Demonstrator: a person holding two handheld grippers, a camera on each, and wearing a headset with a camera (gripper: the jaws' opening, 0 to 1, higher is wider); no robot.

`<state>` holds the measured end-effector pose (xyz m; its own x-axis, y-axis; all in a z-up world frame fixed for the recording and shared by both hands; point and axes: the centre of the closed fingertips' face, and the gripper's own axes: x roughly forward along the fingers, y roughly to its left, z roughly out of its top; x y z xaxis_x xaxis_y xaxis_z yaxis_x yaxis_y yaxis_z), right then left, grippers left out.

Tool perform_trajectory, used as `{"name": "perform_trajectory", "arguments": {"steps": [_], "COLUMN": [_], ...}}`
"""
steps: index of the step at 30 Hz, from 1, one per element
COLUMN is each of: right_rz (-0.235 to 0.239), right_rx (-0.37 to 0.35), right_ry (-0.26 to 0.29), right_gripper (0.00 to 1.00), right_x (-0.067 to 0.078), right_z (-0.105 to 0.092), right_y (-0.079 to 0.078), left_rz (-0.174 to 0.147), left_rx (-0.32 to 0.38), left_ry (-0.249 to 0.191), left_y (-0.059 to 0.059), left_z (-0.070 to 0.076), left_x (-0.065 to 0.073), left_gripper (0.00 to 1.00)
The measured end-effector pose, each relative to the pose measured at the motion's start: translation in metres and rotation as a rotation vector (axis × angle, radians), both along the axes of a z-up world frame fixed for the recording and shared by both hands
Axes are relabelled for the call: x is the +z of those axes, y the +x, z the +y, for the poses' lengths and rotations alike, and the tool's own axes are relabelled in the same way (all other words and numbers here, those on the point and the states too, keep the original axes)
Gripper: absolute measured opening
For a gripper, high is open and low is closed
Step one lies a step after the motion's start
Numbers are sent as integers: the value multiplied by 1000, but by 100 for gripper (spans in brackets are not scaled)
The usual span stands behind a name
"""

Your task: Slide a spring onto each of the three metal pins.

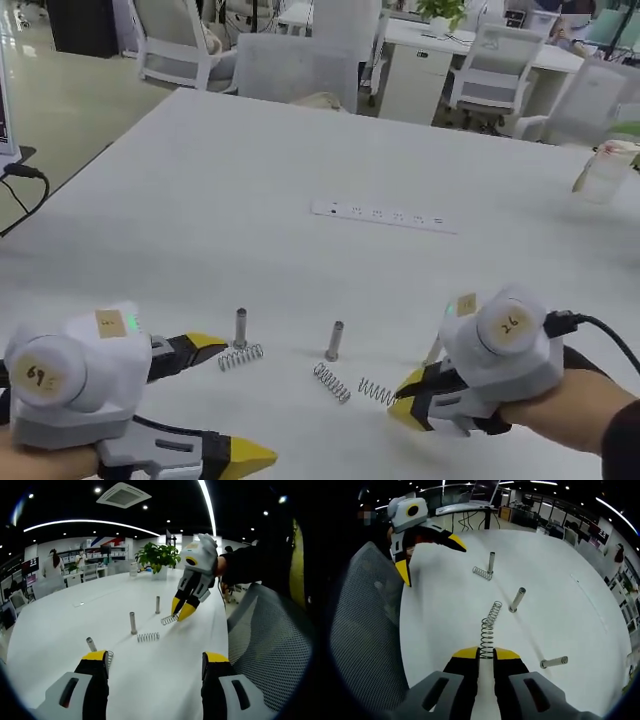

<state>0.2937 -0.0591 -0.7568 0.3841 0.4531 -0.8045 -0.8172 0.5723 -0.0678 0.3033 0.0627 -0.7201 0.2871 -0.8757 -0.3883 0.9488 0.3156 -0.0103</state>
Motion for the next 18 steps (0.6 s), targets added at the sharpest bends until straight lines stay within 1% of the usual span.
{"name": "perform_trajectory", "arguments": {"steps": [4,13,18], "right_rz": [-2,11,8], "right_rx": [24,91,128], "right_ry": [-3,-5,-5], "right_gripper": [8,8,8], "right_x": [3,6,12], "right_z": [6,23,33], "right_y": [-2,-10,-13], "left_rz": [-7,-19,-23], "left_rx": [-25,-80,-110], "left_ry": [7,13,17], "left_y": [-1,-8,-11], "left_z": [-6,-17,-24], "left_x": [0,2,3], "left_gripper": [71,65,63]}}
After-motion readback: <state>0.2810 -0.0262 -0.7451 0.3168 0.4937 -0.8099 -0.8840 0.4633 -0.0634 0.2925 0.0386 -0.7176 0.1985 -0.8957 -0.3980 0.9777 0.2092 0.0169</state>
